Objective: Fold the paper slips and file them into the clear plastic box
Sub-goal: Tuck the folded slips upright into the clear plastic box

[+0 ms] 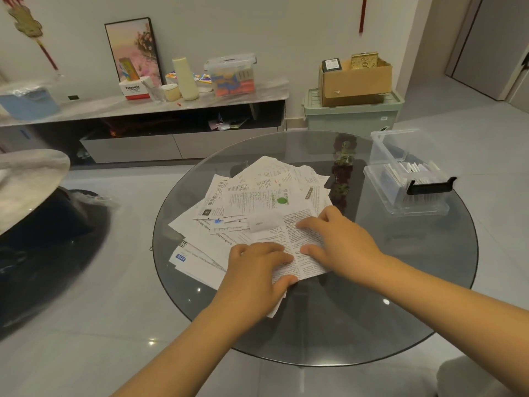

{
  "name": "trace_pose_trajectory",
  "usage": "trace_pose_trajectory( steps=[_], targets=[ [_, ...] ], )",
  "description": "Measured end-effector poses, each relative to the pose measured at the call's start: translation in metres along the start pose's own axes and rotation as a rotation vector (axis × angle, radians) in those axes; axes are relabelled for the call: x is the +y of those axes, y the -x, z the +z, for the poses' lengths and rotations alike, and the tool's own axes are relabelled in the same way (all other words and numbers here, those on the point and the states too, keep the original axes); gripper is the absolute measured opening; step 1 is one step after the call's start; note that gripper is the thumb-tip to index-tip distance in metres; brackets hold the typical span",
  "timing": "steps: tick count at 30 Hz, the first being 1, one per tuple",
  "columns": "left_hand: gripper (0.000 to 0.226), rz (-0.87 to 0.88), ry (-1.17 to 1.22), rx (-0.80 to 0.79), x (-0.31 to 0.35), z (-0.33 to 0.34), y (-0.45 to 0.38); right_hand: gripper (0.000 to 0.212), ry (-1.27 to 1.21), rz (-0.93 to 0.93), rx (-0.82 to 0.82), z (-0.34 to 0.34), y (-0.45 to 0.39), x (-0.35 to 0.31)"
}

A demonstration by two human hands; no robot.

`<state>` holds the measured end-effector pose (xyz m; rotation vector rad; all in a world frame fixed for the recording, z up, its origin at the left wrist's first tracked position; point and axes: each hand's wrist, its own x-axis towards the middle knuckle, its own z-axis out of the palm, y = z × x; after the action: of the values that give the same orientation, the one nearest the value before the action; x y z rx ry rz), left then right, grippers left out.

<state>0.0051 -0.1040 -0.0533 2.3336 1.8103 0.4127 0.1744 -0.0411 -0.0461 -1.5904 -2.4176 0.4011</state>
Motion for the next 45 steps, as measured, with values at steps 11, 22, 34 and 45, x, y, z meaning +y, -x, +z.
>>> trace_pose_trajectory(
  steps=[11,22,34,45],
  targets=[
    [0.042,0.196,-0.13,-0.089,-0.005,-0.009,-0.003,0.053,0.113,-0.286,-0.177,-0.011,0.013,0.016],
    [0.022,0.034,0.246,0.064,0.003,-0.013,-0.001,0.02,-0.009,-0.199,-0.117,-0.033,0.027,0.022],
    [0.08,-0.208,0.426,0.099,0.003,0.004,-0.024,0.044,-0.135,0.035,-0.048,-0.022,0.014,0.03],
    [0.052,-0.084,0.09,0.194,0.003,0.007,-0.025,0.061,0.094,-0.05,-0.101,-0.022,0.019,0.033]
  ],
)
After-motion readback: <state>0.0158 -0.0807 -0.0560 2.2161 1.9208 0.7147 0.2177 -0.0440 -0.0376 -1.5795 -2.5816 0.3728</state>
